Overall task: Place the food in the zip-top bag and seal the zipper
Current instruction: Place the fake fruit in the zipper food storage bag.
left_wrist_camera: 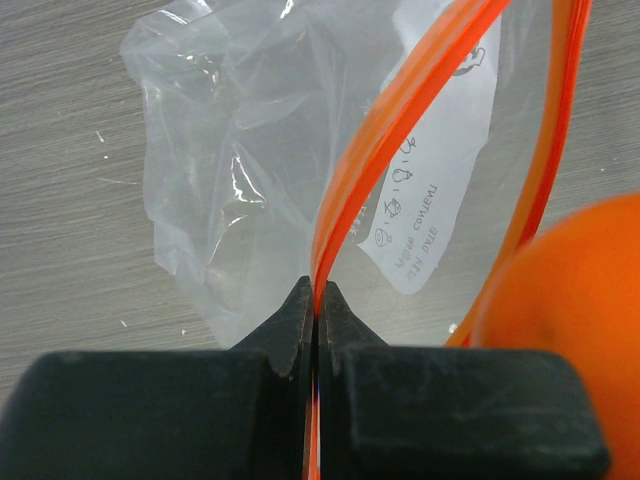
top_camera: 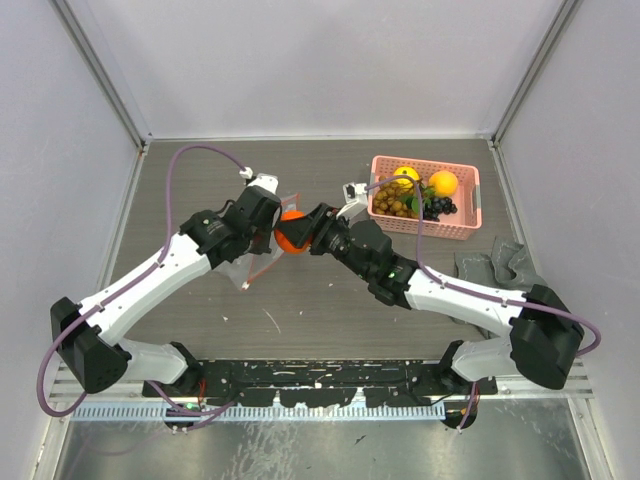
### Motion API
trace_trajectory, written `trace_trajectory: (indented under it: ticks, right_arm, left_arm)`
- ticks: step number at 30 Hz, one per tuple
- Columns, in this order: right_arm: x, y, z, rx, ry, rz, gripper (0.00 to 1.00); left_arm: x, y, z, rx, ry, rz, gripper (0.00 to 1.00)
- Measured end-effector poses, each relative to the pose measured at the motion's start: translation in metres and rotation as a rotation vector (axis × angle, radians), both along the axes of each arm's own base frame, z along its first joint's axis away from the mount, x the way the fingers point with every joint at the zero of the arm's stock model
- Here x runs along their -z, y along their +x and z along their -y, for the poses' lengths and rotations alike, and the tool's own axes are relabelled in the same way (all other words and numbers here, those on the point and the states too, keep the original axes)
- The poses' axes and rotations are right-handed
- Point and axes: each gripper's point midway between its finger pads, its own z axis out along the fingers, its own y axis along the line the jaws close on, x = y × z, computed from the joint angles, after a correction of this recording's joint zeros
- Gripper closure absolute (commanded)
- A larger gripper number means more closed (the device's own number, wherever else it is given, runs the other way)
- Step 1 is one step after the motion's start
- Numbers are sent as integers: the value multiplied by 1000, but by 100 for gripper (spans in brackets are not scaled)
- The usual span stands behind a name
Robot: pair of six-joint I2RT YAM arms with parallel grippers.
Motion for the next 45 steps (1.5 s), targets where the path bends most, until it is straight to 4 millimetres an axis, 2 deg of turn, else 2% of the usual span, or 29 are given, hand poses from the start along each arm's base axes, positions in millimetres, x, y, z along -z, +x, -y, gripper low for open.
trace_trajectory:
  ticks: [11, 16, 21, 35, 45]
  right_arm:
    - [28, 26, -3, 113, 10, -49, 77]
    - [48, 32, -5, 138, -17, -81, 70]
    - [62, 33, -8, 137, -42, -103, 53]
    - [70, 32, -7, 133, -88, -114, 22]
    - [75, 31, -5, 128, -131, -113, 18]
  left_arm:
    - [-6, -6, 9, 45, -67, 3, 100]
    - [-6, -8, 14, 66, -91, -2, 100]
    - [-4, -12, 19, 90, -108, -21, 100]
    - [-3, -15, 24, 113, -127, -38, 100]
    - [-3, -15, 23, 114, -125, -37, 100]
